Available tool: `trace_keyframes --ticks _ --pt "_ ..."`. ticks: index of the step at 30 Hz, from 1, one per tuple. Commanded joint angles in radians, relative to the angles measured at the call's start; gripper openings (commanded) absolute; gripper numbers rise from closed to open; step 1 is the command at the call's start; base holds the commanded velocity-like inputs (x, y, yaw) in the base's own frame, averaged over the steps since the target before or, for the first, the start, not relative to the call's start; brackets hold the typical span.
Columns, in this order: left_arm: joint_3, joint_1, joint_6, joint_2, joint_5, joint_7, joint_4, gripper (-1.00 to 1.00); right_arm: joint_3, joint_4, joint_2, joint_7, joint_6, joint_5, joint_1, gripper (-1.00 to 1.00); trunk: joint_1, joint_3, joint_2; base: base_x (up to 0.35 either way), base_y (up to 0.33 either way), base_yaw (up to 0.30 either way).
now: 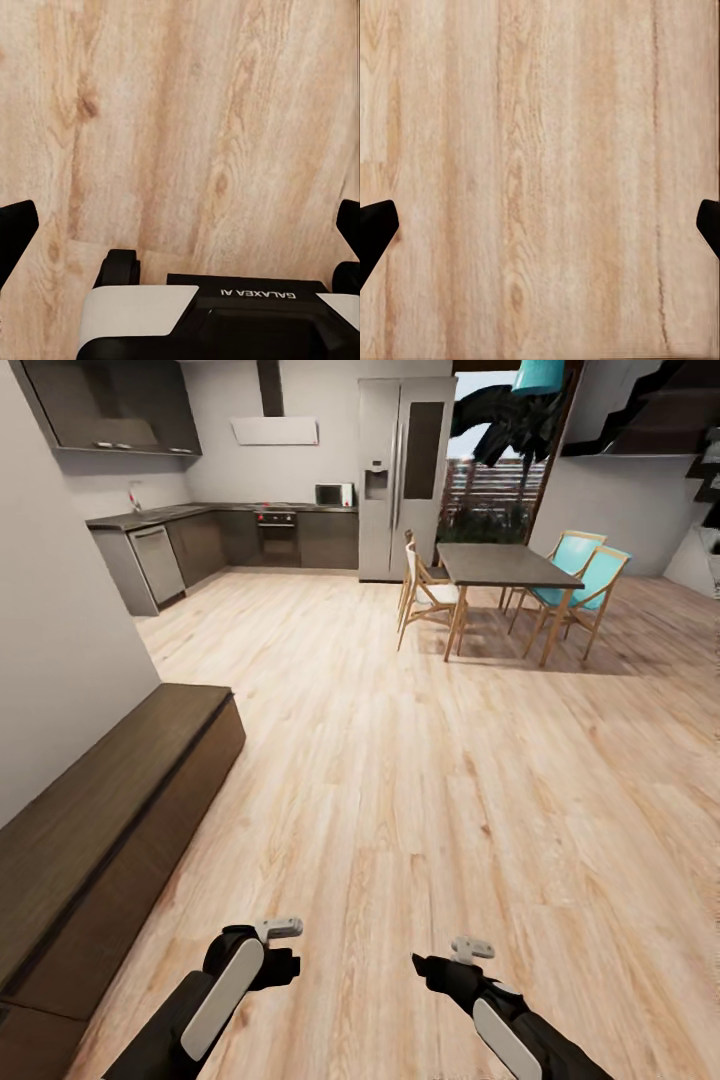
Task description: Place each of the two pumpkins and all three candles from the living room inside a cabinet in the living room (use any cabinet), then make sure every cabinet is closed, and position the cauldron so it is next to a table in the living room.
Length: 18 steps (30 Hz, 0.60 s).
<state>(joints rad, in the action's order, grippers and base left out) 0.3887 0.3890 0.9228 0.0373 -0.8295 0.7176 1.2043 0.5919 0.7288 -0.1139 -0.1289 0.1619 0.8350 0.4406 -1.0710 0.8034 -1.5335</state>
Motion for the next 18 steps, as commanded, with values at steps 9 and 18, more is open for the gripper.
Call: trace_keyframes --ticks 9,18 --pt "0.002 0.001 0.001 0.001 -0.009 0.010 0.001 1.00 0.006 0.003 0.001 -0.008 -0.005 0.004 0.001 1.00 0.000 0.002 0.000 0.046 0.000 -0.278" --pt "0.002 0.001 -0.001 0.000 -0.011 0.009 0.000 1.00 0.007 0.004 0.001 -0.009 -0.007 0.003 0.001 1.00 0.000 0.002 0.000 0.313 0.000 -0.081"
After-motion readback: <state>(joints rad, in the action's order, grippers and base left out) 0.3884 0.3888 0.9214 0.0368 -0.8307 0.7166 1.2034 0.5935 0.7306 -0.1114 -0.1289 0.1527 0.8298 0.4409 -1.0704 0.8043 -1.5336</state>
